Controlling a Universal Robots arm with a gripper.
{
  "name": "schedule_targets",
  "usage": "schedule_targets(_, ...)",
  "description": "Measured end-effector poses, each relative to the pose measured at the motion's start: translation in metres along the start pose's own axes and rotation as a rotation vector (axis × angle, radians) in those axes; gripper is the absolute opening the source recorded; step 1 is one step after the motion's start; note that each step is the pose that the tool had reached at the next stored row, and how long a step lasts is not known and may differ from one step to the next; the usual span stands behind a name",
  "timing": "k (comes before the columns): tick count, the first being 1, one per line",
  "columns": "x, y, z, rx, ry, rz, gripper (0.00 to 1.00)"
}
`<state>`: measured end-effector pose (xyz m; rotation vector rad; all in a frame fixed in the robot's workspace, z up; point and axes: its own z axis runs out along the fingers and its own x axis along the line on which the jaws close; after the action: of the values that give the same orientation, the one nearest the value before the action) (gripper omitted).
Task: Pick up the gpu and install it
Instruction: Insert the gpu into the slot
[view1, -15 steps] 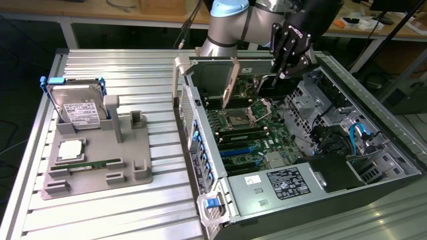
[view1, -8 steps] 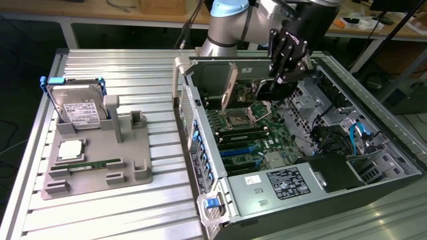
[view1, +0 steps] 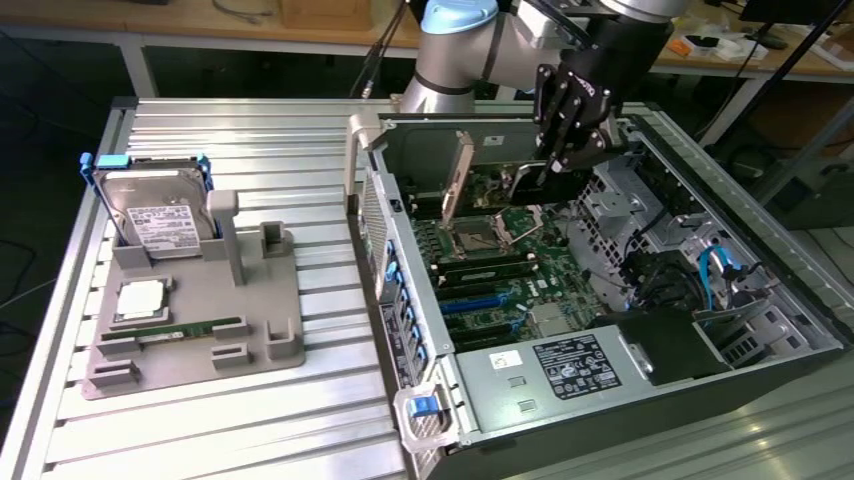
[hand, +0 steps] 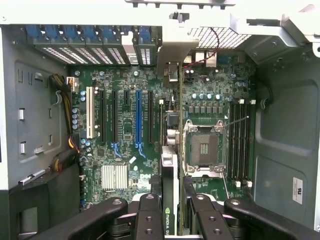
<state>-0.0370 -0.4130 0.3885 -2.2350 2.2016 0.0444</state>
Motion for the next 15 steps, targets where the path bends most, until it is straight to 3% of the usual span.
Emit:
schedule_targets(11,0.005,0.0,0.0024,0.0,0.0,0.0,0.27)
schedule_targets(15,0.007,-0.0001,0.0101,0.0001,-0.0001,0.0,0.27)
